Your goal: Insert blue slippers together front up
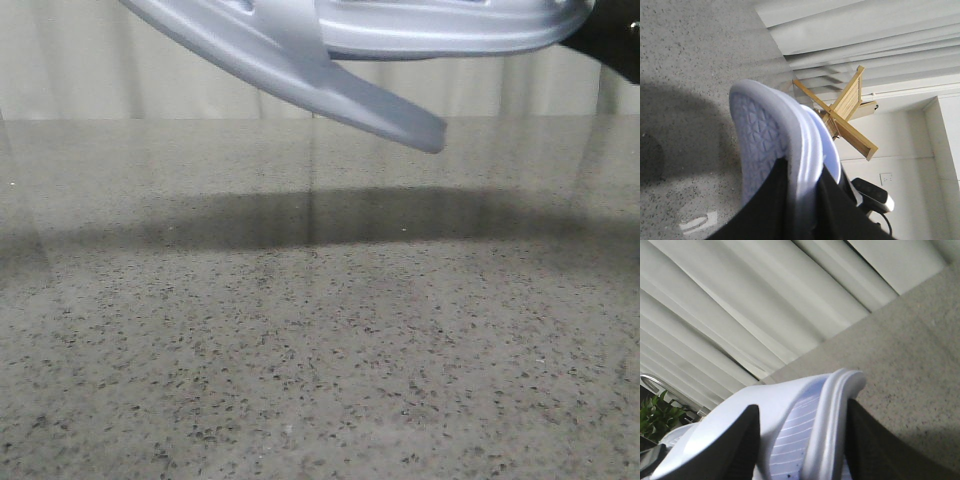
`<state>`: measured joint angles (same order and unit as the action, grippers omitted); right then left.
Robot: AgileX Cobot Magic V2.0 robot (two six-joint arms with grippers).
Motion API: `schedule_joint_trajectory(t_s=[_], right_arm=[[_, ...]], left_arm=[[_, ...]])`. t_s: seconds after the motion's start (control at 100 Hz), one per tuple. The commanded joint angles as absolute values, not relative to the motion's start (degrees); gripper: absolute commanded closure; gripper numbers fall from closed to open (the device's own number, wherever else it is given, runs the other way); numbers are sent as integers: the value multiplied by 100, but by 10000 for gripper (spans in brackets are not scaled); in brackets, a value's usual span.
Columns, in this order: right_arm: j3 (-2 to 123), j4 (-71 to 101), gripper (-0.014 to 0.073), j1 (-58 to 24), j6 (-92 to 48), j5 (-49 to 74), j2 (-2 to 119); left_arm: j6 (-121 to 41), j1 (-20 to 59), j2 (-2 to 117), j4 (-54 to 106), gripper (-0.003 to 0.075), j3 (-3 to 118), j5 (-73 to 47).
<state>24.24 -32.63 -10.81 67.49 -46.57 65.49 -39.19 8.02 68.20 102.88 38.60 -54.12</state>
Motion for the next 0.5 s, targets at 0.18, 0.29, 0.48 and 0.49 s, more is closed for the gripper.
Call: schedule_joint_trajectory(t_s=[0.18,0.29,0.48,0.49], right_arm=[[2645,-3729,294,-958,6164,-4324,5492],[2645,-3729,294,-954,5878,-3849,5112],[2645,-3729,294,-954,5457,-2789,4380],[2645,-3729,294,-954,5457,-2753,4355]], left_arm=[[-3816,988,6738,10663,704,4009,-6220],[-3816,988,6738,10663,704,4009,-6087],[-3816,988,6738,10663,704,4009,-5905],[-3816,988,6738,10663,704,4009,-5903]])
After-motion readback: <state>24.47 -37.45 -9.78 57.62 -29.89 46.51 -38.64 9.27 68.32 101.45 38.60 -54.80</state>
